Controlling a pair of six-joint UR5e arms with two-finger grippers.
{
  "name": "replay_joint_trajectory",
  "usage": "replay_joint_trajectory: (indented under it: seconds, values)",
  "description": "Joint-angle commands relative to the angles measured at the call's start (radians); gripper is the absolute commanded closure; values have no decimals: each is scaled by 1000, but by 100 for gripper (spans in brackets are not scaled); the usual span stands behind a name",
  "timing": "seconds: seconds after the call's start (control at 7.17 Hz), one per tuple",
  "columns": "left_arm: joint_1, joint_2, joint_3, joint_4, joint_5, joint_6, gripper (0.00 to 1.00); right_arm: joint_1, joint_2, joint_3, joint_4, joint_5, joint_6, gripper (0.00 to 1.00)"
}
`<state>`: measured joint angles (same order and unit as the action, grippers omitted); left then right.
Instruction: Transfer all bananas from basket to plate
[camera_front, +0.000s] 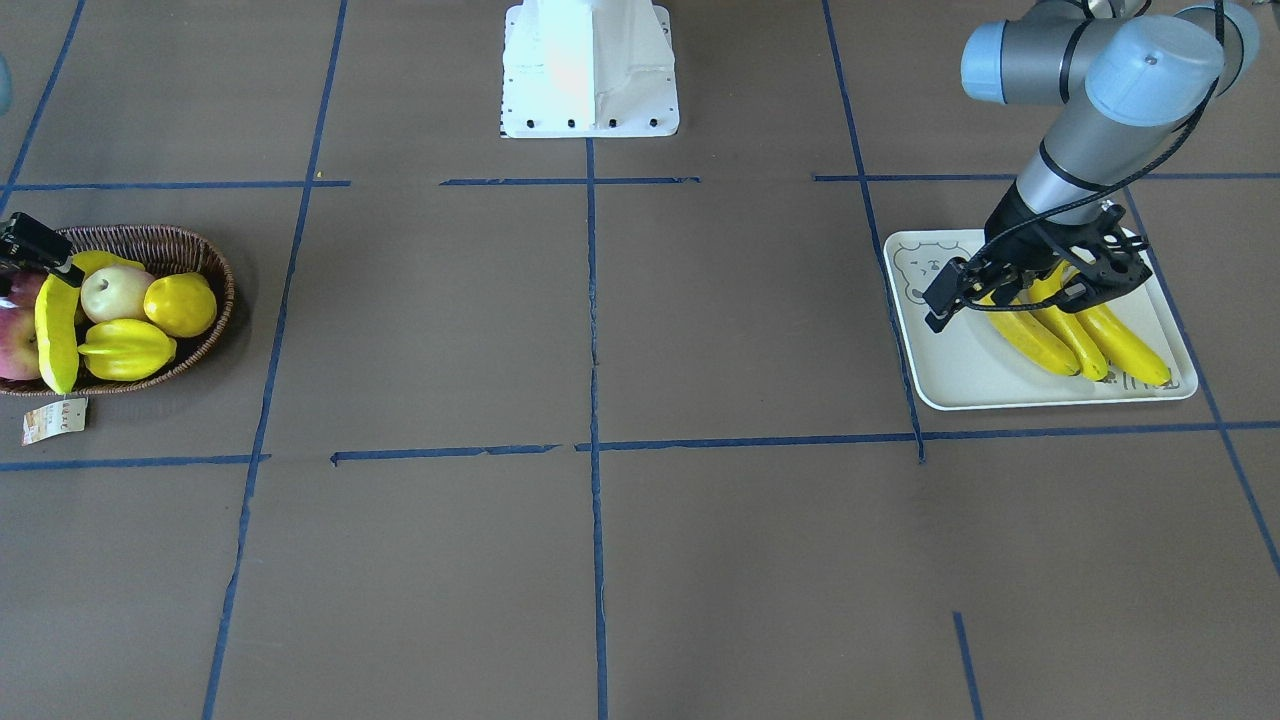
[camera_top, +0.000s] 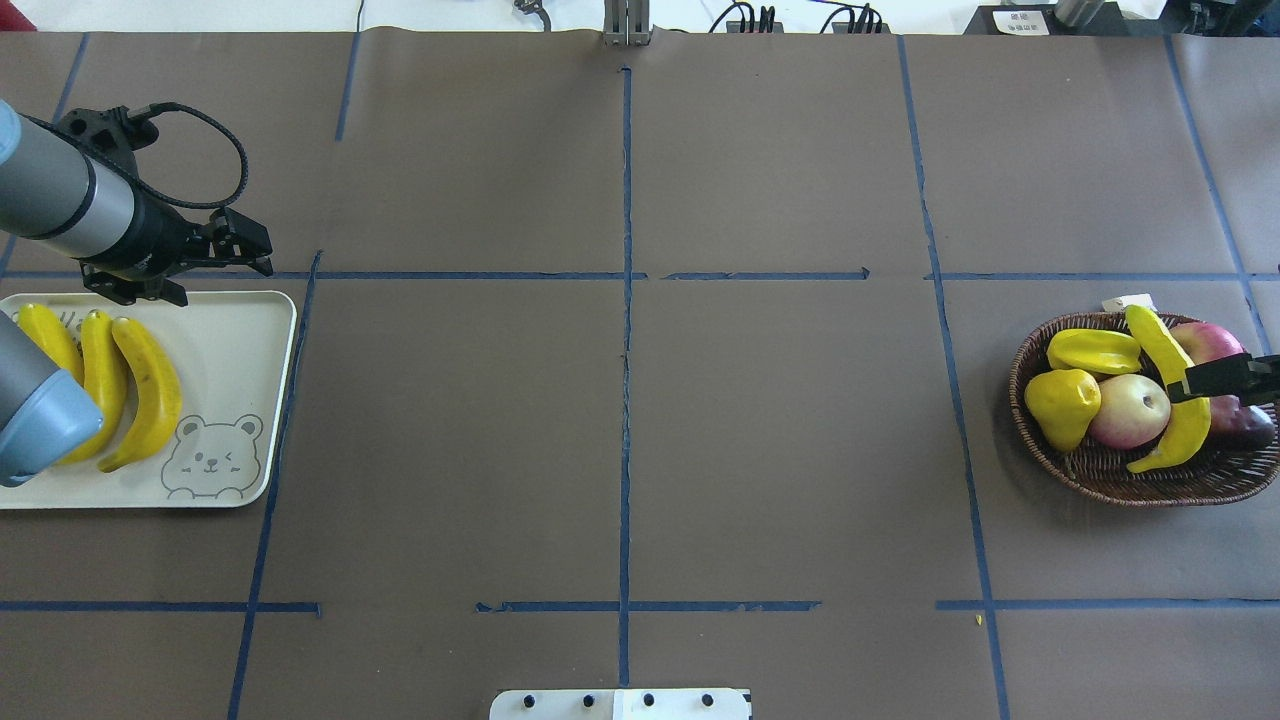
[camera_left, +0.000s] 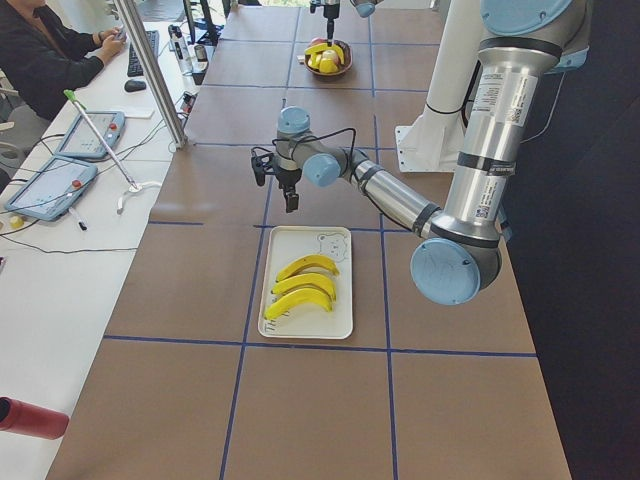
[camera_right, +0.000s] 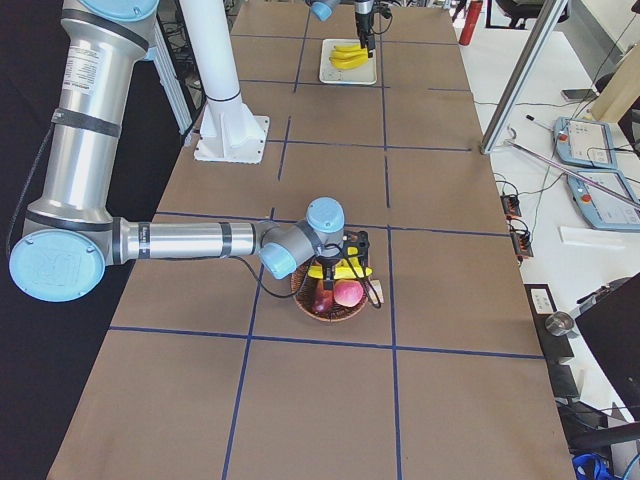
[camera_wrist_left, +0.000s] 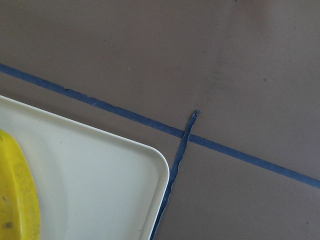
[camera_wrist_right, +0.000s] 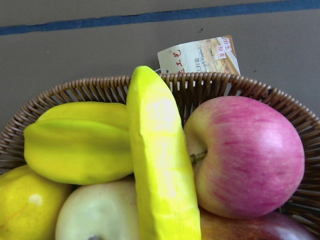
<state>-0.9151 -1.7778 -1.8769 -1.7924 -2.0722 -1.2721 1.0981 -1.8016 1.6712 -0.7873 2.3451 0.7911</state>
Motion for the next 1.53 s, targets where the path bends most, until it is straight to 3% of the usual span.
replay_joint_trajectory:
  seconds: [0.0, 0.42, 0.56, 0.84, 1.12, 1.39]
  values:
    - [-1, 0, -2, -1, 0, 0, 0, 12, -1, -27, 65, 52, 66, 0]
    - [-1, 0, 1, -1, 0, -1, 0, 11, 1, -22, 71, 74, 72, 3]
    - [-1, 0, 1, -1, 0, -1, 0, 11, 4, -18, 71, 75, 72, 19]
    - [1, 0, 8, -1, 1, 0, 0, 11, 7, -25, 72, 75, 60, 70]
    - [1, -5, 8, -1, 3, -1, 0, 13, 8, -21, 73, 74, 59, 77]
    - [1, -6, 5, -1, 3, -1, 0, 60, 1, -1, 73, 97, 57, 98]
